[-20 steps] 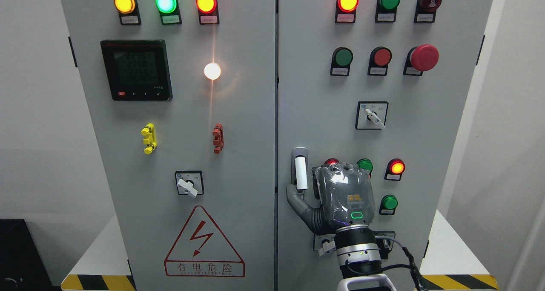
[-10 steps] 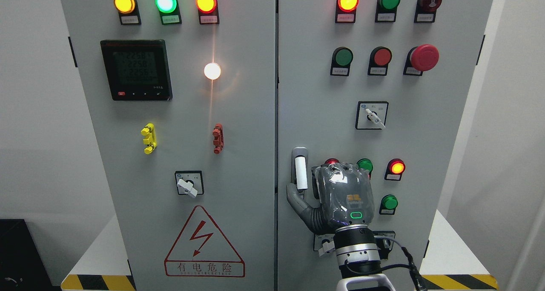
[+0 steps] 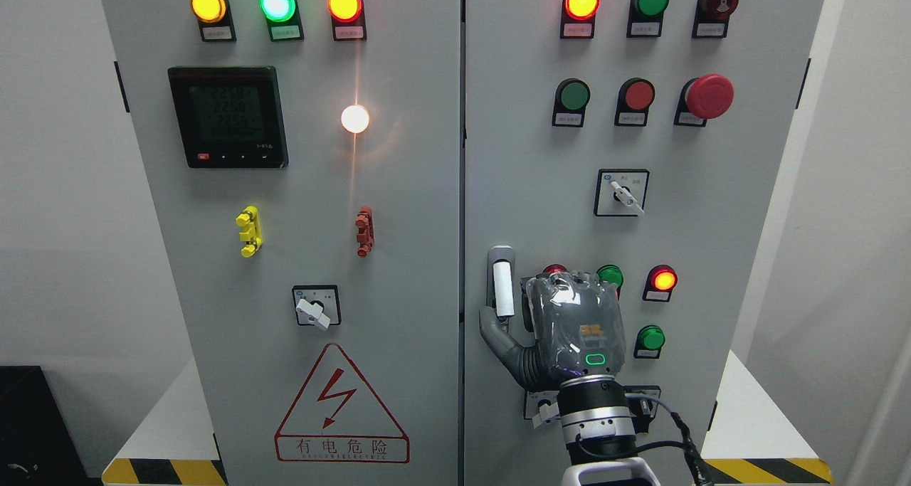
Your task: Release door handle
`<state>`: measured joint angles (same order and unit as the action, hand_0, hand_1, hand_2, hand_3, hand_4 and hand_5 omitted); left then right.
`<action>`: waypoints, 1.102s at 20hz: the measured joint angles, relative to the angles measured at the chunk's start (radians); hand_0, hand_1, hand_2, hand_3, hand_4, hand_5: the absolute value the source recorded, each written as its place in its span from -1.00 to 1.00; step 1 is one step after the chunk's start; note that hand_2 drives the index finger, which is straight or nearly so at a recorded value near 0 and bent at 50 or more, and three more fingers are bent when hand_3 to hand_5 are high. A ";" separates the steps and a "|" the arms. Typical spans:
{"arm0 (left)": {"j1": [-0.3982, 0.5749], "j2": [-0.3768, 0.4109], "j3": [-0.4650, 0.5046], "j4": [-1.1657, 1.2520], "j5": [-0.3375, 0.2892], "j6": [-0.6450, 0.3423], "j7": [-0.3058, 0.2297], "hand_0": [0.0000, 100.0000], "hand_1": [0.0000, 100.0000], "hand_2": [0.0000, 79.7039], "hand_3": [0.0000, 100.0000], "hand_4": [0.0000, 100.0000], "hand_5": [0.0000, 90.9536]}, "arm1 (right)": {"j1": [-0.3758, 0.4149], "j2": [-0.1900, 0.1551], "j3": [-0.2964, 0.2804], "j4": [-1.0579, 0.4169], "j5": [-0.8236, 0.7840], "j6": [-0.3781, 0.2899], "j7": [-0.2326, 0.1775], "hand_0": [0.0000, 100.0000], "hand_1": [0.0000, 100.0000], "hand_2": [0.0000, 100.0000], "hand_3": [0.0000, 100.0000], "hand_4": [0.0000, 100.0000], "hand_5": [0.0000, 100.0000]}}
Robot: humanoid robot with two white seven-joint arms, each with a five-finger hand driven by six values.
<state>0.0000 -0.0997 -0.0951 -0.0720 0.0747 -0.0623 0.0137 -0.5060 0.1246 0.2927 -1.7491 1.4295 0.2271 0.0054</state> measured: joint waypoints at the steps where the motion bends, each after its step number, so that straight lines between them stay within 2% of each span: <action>1: 0.000 0.000 0.000 0.000 0.000 0.000 0.000 -0.76 0.11 -1.00 -1.00 -1.00 -1.00 | 0.000 0.000 0.000 0.000 0.000 0.000 0.000 -0.19 -0.15 0.88 1.00 1.00 1.00; 22: 0.000 0.000 0.000 0.000 0.000 0.000 0.000 -0.76 0.11 -1.00 -1.00 -1.00 -1.00 | 0.007 0.001 -0.001 -0.005 0.001 0.027 -0.002 -0.11 -0.17 0.88 1.00 1.00 1.00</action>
<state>0.0000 -0.0998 -0.0951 -0.0720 0.0749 -0.0622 0.0137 -0.4993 0.1255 0.2921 -1.7538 1.4304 0.2543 0.0033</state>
